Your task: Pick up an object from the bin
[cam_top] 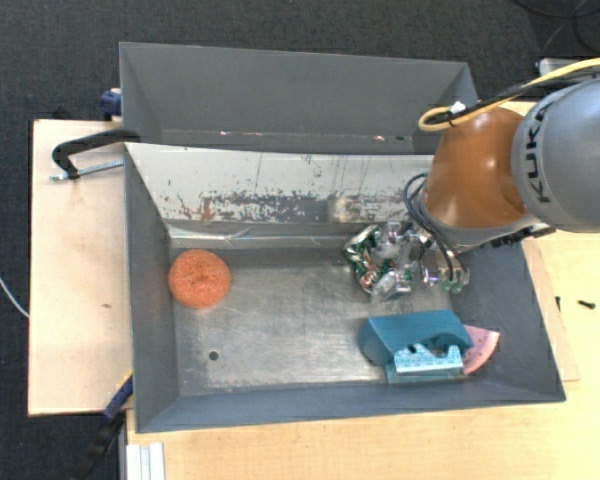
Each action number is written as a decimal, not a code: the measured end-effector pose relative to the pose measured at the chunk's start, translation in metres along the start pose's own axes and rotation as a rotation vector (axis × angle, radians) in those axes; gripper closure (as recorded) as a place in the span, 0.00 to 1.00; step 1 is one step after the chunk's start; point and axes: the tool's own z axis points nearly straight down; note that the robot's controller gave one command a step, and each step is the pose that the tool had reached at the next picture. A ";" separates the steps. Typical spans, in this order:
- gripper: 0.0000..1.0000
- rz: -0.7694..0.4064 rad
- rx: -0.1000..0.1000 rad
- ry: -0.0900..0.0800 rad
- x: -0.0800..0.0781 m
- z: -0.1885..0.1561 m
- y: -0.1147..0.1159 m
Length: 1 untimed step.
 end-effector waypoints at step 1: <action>1.00 0.000 0.000 0.000 0.000 0.000 0.000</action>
Offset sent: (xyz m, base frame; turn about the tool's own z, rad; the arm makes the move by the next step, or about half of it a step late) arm -0.0197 0.0006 0.1391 -0.2369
